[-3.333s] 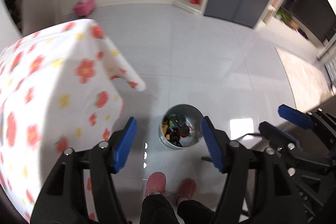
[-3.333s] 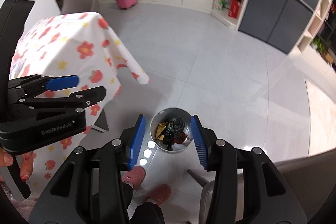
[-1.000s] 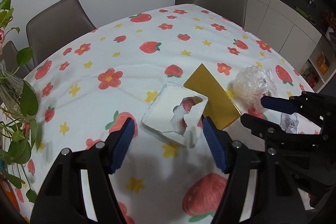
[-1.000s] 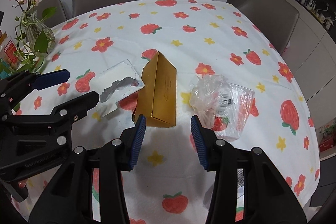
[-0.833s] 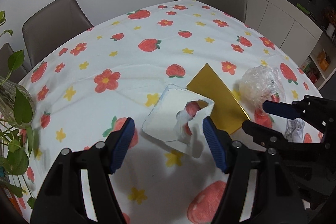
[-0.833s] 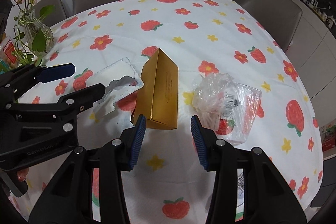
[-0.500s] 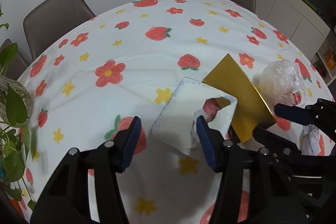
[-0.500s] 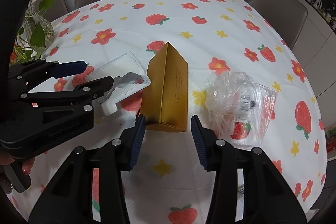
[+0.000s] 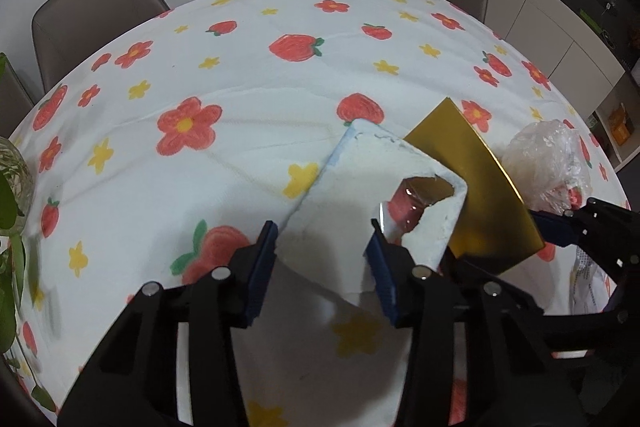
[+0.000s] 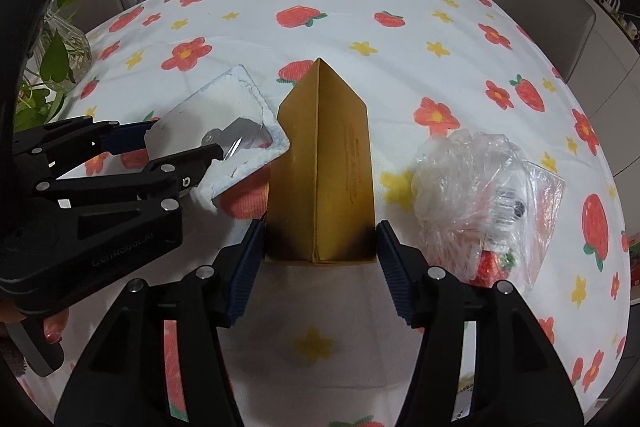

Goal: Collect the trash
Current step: 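Grasp the white tray with the left gripper while the right grasps the gold paper box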

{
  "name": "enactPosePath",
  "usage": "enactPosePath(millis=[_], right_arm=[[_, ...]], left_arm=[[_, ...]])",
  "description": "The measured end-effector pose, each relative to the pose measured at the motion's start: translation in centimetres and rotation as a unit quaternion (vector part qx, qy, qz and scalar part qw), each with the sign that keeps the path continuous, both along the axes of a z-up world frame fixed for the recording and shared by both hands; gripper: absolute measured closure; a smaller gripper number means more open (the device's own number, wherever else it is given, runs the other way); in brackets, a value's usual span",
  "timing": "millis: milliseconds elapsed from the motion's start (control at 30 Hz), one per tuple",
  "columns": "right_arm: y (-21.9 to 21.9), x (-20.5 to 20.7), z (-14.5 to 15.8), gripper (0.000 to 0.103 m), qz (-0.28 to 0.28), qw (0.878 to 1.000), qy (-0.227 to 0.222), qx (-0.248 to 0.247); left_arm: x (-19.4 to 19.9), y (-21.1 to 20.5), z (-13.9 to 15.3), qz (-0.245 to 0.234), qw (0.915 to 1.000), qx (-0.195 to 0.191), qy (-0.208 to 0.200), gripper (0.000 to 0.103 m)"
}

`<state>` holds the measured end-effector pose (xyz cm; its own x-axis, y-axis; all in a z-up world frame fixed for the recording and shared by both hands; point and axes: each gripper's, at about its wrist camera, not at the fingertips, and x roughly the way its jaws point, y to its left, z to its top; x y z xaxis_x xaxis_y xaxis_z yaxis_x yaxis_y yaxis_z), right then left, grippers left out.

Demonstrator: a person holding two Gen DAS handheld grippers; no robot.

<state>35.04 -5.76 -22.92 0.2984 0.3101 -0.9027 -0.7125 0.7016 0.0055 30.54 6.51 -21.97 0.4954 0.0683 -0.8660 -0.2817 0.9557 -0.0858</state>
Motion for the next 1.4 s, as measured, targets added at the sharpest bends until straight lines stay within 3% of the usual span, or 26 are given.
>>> enactPosePath(millis=[400, 800, 1100, 1400], right_arm=[[-0.5, -0.7, 1.0, 0.049, -0.002, 1.0, -0.004, 0.019], [-2.4, -3.4, 4.0, 0.049, -0.011, 0.999, -0.022, 0.035], [-7.3, -7.5, 6.5, 0.049, -0.058, 0.996, -0.043, 0.044], [-16.6, -11.7, 8.4, 0.049, -0.164, 0.983, -0.066, 0.048]], left_arm=[[-1.3, 0.7, 0.5, 0.012, 0.9999, 0.003, -0.01, 0.063], [-5.5, 0.2, 3.7, 0.024, 0.999, 0.019, -0.032, 0.063], [-8.7, -4.8, 5.1, -0.025, 0.9985, 0.017, -0.045, 0.063], [-9.7, -13.1, 6.3, -0.13, 0.9898, 0.01, -0.058, 0.063]])
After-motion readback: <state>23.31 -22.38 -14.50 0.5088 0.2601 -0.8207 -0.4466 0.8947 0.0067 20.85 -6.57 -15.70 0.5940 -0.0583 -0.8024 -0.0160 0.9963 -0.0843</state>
